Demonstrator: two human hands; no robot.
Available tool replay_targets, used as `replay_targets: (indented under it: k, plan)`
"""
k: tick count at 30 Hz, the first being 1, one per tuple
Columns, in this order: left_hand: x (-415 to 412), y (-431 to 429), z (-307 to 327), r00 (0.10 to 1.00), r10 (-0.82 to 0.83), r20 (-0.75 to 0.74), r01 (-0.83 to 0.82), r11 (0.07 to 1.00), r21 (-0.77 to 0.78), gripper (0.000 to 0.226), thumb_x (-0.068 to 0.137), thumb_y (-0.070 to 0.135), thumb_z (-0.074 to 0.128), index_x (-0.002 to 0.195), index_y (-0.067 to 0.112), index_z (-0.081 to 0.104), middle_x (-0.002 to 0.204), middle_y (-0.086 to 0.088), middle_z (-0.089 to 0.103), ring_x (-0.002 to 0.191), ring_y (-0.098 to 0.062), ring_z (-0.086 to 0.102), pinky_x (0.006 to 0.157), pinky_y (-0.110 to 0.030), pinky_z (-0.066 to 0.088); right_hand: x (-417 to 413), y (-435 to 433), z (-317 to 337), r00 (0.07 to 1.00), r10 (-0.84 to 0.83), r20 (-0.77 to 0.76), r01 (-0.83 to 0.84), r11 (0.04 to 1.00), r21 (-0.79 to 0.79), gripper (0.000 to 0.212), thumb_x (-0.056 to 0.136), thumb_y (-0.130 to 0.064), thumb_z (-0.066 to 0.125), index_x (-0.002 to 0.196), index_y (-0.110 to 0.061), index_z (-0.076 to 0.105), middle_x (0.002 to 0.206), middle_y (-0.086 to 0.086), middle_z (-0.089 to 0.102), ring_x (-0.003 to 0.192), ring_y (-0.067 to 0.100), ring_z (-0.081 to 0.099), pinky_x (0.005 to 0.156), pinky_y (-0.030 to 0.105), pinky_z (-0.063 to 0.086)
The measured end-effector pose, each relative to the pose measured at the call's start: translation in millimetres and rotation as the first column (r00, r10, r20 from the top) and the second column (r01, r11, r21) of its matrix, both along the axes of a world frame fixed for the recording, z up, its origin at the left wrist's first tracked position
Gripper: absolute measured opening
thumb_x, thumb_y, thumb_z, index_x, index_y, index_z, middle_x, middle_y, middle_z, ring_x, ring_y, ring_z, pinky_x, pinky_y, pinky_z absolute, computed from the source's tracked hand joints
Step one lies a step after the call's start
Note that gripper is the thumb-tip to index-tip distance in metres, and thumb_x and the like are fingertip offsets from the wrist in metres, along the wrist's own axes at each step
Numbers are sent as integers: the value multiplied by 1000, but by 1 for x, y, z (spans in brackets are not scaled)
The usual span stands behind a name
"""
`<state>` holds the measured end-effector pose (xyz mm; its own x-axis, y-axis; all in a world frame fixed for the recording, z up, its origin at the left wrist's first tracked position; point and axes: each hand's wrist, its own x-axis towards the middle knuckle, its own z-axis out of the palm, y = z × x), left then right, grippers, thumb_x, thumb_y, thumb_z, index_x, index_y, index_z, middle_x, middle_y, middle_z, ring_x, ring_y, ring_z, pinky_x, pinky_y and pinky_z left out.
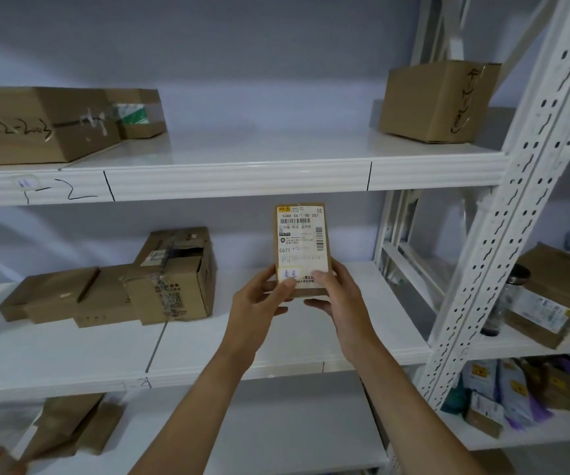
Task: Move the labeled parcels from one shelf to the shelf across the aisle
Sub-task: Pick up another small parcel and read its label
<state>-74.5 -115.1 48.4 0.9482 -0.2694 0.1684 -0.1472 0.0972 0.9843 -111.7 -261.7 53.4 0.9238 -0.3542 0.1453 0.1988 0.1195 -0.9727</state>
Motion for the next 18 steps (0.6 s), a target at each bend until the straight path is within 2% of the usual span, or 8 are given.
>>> replay_targets:
  k: [2, 6, 8, 12, 16, 18]
  plan:
    - [1, 2, 0, 999, -28, -46, 26, 999, -36, 35, 102, 32, 62, 136, 26, 67, 117, 3, 79, 108, -19, 76, 94, -35, 61, -1, 4, 1, 999, -1, 48, 3, 999, -37, 38, 101, -21, 63, 134, -36, 54, 120, -19, 71, 107, 8, 73, 92, 34, 62]
    - [5, 3, 1, 993, -32, -114, 21, 996, -89, 35, 106, 36, 54, 133, 20, 68, 117, -3, 80, 109, -21, 77, 102, -44, 59, -3, 14, 2, 996, -24, 92, 36, 990, -133, 55, 98, -26, 69, 146, -33, 44, 139, -10, 64, 120, 10, 67, 89, 20, 59]
    - [7, 4, 0, 989, -32, -142, 18, 995, -102, 38, 107, 37, 50, 136, 17, 66, 120, -6, 79, 110, -23, 76, 103, -46, 58, -3, 21, 2, 991, -81, 106, 103, 968, -227, 64, 96, -32, 72, 151, -32, 40, 141, -13, 61, 121, 6, 65, 92, 22, 60]
    - [9, 8, 0, 986, -41, -163, 21, 992, -121, 34, 109, 38, 45, 132, 23, 66, 121, -5, 79, 113, -24, 75, 104, -46, 57, -2, 30, -2, 979, -150, 141, 190, 922, -338, 70, 92, -41, 74, 151, -29, 39, 145, -13, 58, 126, 9, 63, 99, 32, 59]
    - [10, 11, 0, 984, -35, -172, 15, 993, -116, 37, 110, 36, 44, 136, 21, 65, 122, -7, 78, 115, -25, 74, 106, -47, 56, -2, 33, -2, 978, -156, 136, 196, 910, -366, 65, 90, -41, 76, 145, -32, 42, 131, -26, 59, 116, 0, 63, 98, 26, 58]
    - [9, 12, 0, 985, -29, -170, 11, 994, -109, 37, 110, 36, 44, 137, 21, 65, 123, -7, 78, 115, -25, 74, 106, -47, 56, -2, 35, -2, 979, -153, 132, 192, 908, -373, 64, 91, -41, 75, 144, -31, 42, 132, -24, 59, 116, 2, 63, 98, 23, 57]
